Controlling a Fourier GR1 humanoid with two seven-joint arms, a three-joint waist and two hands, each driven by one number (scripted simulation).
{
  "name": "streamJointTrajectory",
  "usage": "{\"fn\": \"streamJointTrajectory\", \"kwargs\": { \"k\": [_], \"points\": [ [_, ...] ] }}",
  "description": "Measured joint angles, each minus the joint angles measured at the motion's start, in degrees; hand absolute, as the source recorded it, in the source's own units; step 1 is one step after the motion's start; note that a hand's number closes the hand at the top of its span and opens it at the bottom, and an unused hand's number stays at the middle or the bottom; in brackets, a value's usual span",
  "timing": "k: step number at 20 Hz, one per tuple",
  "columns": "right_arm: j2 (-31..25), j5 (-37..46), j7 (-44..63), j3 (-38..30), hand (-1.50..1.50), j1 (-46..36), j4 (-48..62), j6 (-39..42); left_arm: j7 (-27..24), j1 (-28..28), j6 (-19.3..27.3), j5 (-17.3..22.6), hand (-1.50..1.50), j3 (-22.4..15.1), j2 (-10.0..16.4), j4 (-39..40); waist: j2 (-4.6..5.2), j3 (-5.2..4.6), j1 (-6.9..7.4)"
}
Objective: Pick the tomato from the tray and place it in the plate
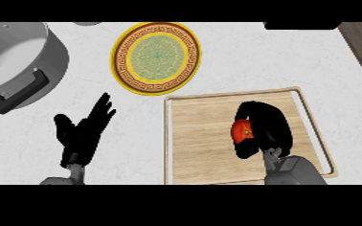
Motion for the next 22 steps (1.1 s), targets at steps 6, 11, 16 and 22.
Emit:
{"fn": "streamJointTrajectory", "kwargs": {
  "k": [6, 11, 16, 22],
  "points": [
    [8.98, 4.47, 8.21, 14.31, 1.50, -9.73, 3.51, -3.69, 0.53, -2.81, -1.86, -0.26, 0.00, -2.44, -0.91, 0.40, 0.85, -0.34, 5.86],
    [10.88, 8.18, 11.67, 20.11, 1.50, -19.46, 4.43, -11.52, 1.47, -4.24, -2.57, -0.52, 0.00, -3.95, -1.66, 1.23, 0.80, -0.39, 8.40],
    [11.28, 12.21, 14.81, 21.83, 1.50, -27.23, 6.23, -19.11, 2.06, -4.94, -2.40, -1.05, 0.00, -4.71, -2.17, 1.79, 0.73, -0.38, 9.10],
    [11.23, 15.89, 17.54, 20.26, 1.50, -32.22, 8.76, -26.92, 2.27, -4.85, -2.05, -1.30, 0.00, -4.68, -2.18, 1.61, 0.75, -0.31, 8.97]
  ]
}}
